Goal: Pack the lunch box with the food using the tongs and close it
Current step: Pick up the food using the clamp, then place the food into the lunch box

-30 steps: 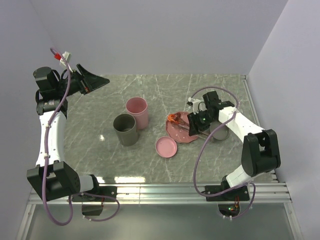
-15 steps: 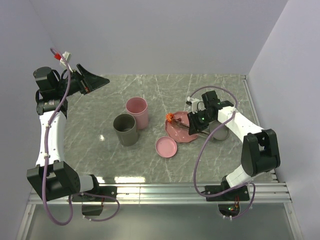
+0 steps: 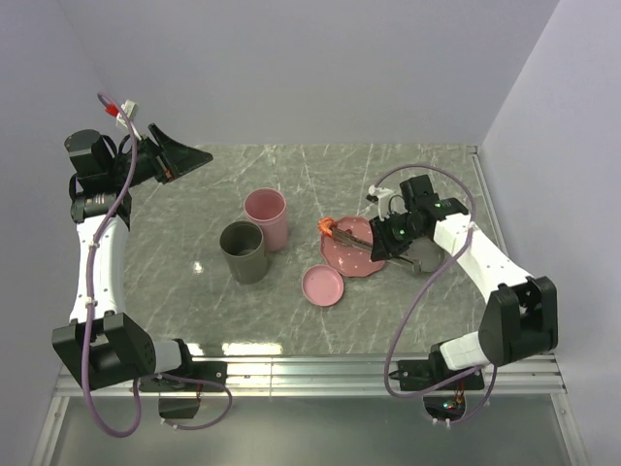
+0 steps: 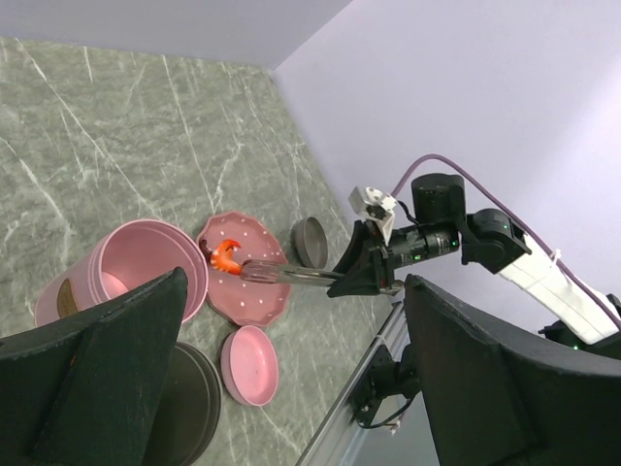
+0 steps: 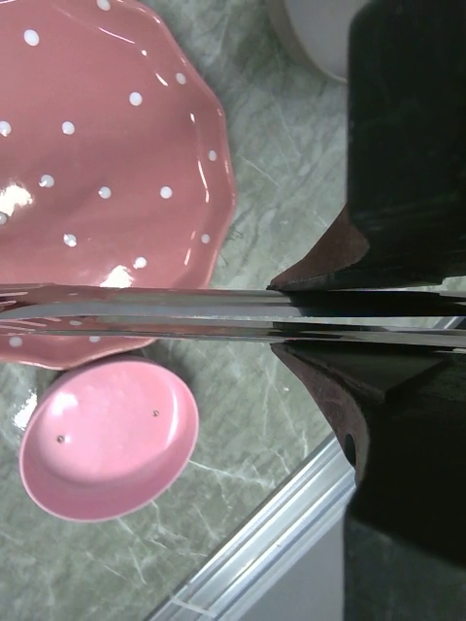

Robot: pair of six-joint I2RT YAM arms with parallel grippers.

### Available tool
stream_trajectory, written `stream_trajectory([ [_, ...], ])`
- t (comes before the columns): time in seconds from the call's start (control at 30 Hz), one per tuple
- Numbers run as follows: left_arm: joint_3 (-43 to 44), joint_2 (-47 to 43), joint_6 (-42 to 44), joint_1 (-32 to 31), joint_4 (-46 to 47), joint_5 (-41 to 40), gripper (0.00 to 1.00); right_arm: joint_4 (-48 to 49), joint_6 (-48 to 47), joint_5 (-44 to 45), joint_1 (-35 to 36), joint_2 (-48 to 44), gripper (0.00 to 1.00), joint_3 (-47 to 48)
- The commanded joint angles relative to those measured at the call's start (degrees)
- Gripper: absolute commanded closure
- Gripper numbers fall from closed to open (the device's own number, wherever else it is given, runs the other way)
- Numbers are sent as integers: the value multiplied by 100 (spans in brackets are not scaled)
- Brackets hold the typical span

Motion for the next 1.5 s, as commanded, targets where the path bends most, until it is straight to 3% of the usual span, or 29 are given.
stream_trajectory([
  [0.0, 123, -54, -94, 22, 272, 161, 1, -245, -156, -118, -50, -368, 84, 37],
  [0.6, 141, -19, -138, 22, 351, 108, 1, -1089, -34, -1058, -16, -1274, 87, 748],
  [1.1, 176, -11, -173, 22, 387, 99, 1, -280, 696, -857, 2207, -255, 87, 2180],
  [1.47, 159, -11, -155, 22, 387, 125, 1, -87, 828, -531, 2534, 642, 87, 2629],
])
